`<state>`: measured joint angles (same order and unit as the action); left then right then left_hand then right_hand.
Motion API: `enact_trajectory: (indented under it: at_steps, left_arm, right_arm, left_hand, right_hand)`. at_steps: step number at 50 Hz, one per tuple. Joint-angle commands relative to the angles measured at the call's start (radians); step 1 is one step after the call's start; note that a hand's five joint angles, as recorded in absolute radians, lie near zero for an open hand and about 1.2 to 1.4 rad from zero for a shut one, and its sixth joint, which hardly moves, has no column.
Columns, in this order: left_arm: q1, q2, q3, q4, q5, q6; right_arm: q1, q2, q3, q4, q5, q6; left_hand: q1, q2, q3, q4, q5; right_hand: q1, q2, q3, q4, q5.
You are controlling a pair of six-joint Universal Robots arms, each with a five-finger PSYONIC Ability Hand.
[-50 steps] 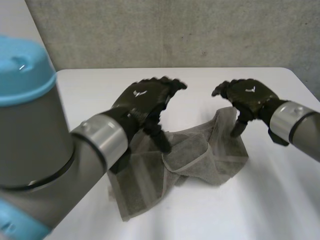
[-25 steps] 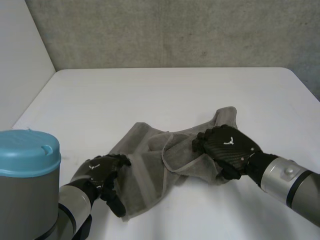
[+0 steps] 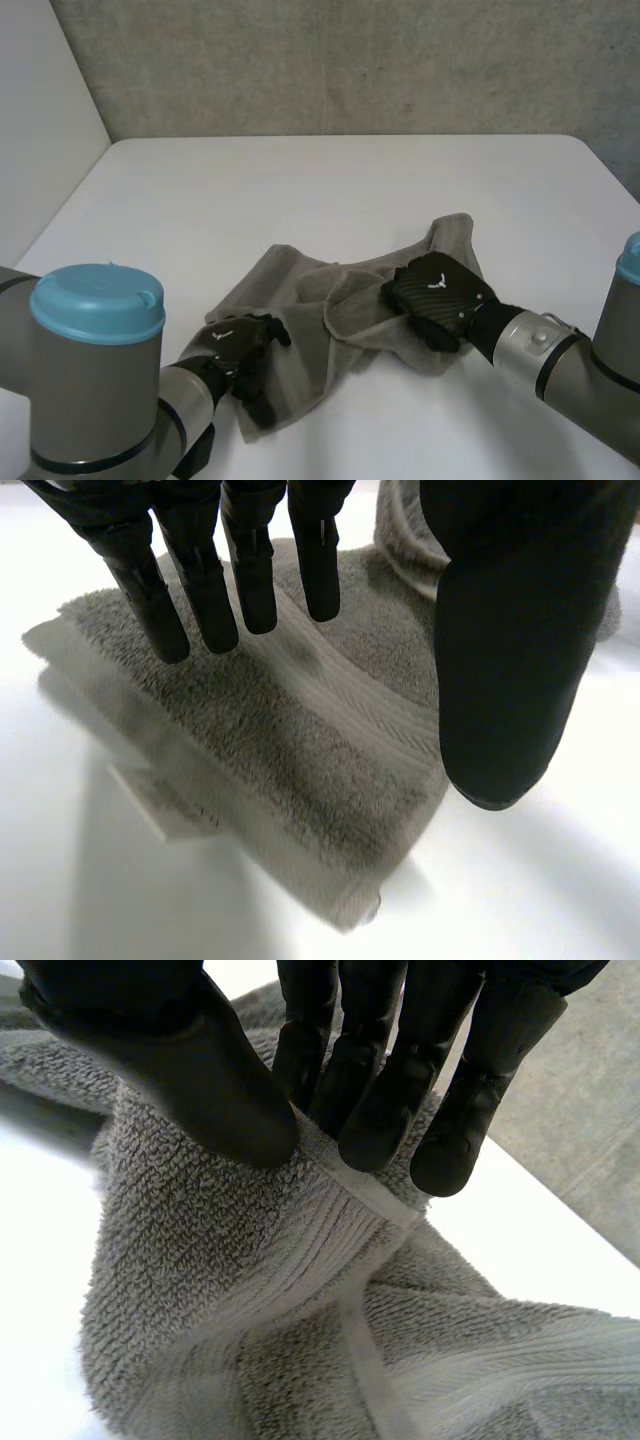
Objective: Fold the towel.
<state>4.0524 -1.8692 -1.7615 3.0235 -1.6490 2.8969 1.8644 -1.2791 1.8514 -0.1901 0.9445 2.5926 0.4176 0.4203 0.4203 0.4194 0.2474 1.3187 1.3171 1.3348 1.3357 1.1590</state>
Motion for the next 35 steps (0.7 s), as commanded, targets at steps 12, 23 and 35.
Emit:
enact_trajectory:
  at_steps: [12, 23, 35]
  left_arm:
    - [-0.067, -0.146, 0.189, 0.043, -0.011, -0.1]
    - [-0.136, -0.26, 0.313, 0.038, -0.014, -0.228]
    - [-0.161, -0.363, 0.399, 0.038, -0.054, -0.252]
  right_arm:
    - [-0.008, -0.105, -0.063, 0.009, 0.145, 0.169]
    - [-0.013, -0.174, -0.051, 0.011, 0.148, 0.202]
    - [-0.03, -0.258, -0.038, 0.014, 0.148, 0.224]
  left_hand:
    - [0.045, 0.043, 0.043, 0.044, 0.041]
    - [0.045, 0.043, 0.043, 0.044, 0.041]
    - [0.051, 0.049, 0.049, 0.05, 0.047]
  right_hand:
    - [0.078, 0.079, 0.061, 0.061, 0.063]
    - [0.078, 0.079, 0.061, 0.061, 0.063]
    - [0.078, 0.079, 0.061, 0.061, 0.063]
